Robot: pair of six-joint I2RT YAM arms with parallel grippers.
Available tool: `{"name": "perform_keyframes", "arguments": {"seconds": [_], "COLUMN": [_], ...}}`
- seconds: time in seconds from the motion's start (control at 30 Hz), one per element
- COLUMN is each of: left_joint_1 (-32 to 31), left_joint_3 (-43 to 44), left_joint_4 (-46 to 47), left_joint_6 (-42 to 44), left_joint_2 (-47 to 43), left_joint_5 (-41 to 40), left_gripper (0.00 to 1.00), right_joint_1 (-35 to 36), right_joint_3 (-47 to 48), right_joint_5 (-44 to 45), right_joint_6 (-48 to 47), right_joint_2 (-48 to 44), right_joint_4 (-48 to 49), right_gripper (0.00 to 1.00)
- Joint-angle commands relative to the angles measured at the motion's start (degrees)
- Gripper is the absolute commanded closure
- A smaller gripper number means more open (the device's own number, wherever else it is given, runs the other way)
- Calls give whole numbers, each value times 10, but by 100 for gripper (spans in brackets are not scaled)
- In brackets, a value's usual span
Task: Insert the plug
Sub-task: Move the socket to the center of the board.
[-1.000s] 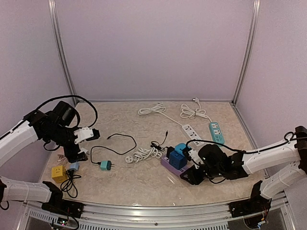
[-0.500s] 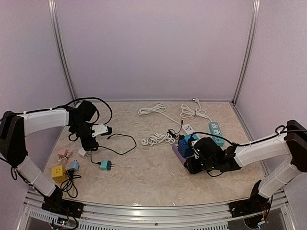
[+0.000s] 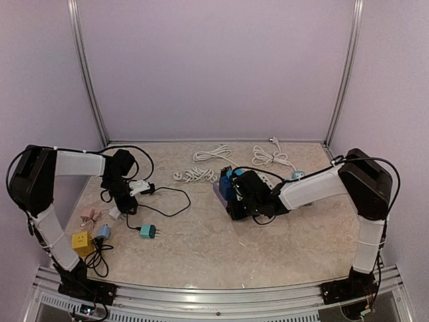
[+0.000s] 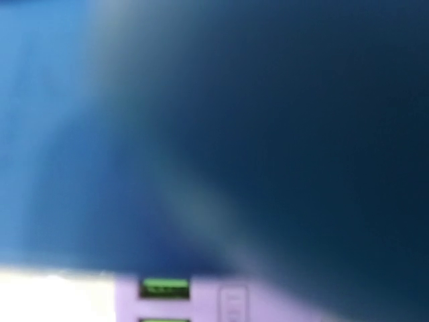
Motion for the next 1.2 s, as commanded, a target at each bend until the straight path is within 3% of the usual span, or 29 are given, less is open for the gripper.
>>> {"name": "perform_keyframes", "arguments": {"seconds": [0.0, 0.13, 0.43, 0.57, 0.63, 0.7, 0.77, 0.97, 1.03, 1.17], "left_joint_1": [19, 40, 71, 72, 71, 71, 71, 71, 71, 76], "left_joint_3": [-43, -98, -190, -195, -188, -180, -171, -130, -119, -106], "left_joint_4": [19, 33, 41, 33, 26, 15, 3, -54, -69, -98], "left_joint_6": [-21, -31, -42, -55, -59, -59, -55, -32, -32, -35], "left_joint_2": [-21, -62, -186, -228, -241, -257, -274, -326, -343, -382], "left_joint_5": [-40, -57, -89, -66, -54, -38, -21, 29, 46, 76], "left_gripper": [67, 83, 84, 83, 82, 80, 78, 69, 68, 63], "right_joint_1": [-8, -8, -1, 0, -1, -2, -1, -2, -2, -24], "right_joint_3": [85, 201, 527, 634, 663, 664, 648, 510, 445, 309], "right_joint_5": [-52, -73, -91, -88, -82, -83, -84, -78, -69, -40], "right_joint_6": [-29, -38, -36, -27, -31, -38, -51, -112, -129, -141], "right_joint_2": [80, 149, 347, 411, 424, 418, 391, 239, 171, 38], "right_joint_4": [-67, -101, -202, -217, -221, -222, -225, -218, -213, -220], "right_gripper": [100, 100, 98, 88, 76, 65, 40, 6, 1, 0]}}
